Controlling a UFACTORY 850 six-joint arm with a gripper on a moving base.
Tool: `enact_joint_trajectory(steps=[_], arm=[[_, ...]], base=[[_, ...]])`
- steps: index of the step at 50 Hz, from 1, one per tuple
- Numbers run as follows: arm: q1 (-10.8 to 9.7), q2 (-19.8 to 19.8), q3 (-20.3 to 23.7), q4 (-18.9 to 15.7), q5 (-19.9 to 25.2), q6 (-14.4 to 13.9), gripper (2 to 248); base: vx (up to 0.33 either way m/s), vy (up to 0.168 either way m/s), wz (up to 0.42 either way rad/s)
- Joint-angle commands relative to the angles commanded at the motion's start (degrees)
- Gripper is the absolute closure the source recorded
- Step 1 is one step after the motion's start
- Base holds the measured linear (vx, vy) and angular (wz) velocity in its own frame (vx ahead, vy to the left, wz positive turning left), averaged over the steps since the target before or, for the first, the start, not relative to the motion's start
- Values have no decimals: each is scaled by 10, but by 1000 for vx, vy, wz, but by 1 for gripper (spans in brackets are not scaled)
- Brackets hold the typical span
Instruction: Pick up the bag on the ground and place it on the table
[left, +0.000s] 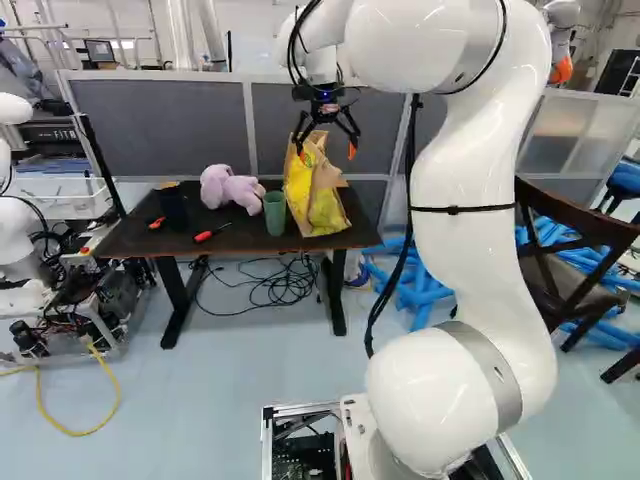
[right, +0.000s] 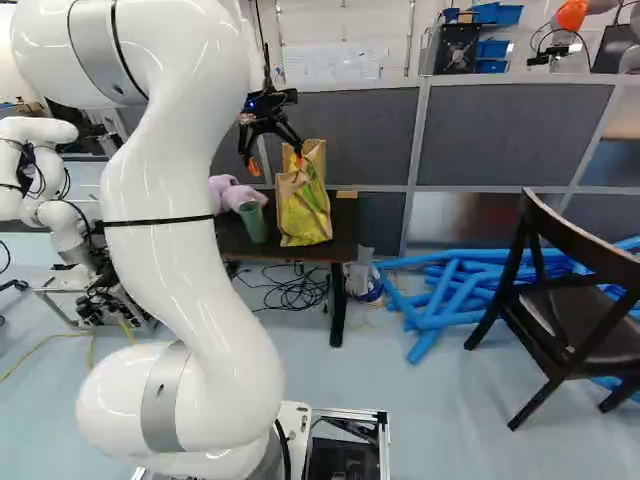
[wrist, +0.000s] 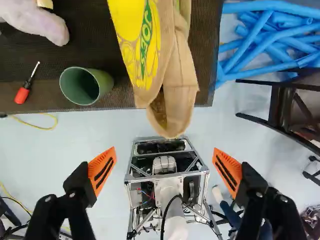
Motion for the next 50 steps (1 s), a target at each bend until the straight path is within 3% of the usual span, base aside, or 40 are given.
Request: enact_joint_trajectory(steps=[28, 50], arm=[[0, 0, 0, 0, 0, 0, 3], [0, 0, 0, 0, 0, 0, 3]], base=[[-176, -1, 10], [-13, 0, 2]])
